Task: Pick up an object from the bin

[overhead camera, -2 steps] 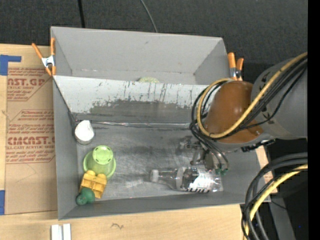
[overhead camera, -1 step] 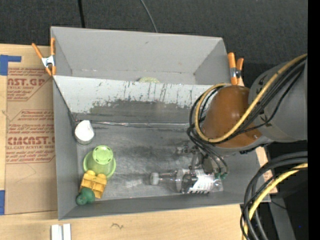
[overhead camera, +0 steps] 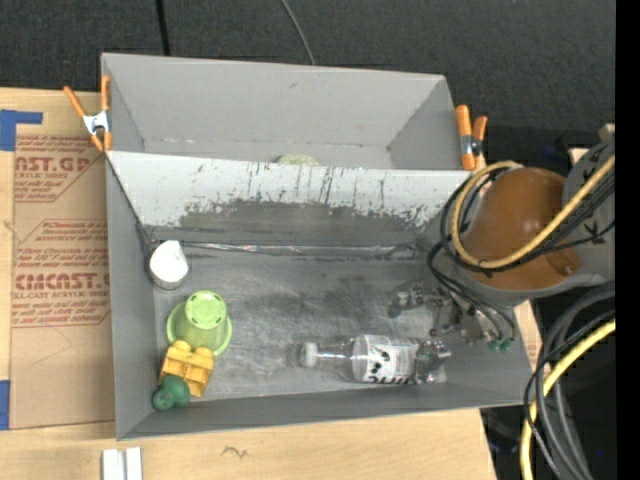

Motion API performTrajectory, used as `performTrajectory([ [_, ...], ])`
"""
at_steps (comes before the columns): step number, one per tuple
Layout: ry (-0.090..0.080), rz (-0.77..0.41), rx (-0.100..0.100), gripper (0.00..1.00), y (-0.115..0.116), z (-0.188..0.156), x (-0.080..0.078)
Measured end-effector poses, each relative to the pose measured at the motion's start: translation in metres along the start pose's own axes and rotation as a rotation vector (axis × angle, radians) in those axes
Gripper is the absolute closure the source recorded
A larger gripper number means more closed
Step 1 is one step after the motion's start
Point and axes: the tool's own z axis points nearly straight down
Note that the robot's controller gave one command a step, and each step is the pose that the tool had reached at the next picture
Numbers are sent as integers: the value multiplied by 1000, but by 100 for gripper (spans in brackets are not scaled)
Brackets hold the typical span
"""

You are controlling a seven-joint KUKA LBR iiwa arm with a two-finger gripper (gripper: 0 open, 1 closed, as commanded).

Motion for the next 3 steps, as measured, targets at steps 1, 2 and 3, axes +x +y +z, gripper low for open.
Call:
performTrajectory([
  [1,-3,-73,2,0,-45,52,4],
  [2,-17,-82,4,100,36,49,-7],
  [3,-17,-82,4,100,36,49,-7],
])
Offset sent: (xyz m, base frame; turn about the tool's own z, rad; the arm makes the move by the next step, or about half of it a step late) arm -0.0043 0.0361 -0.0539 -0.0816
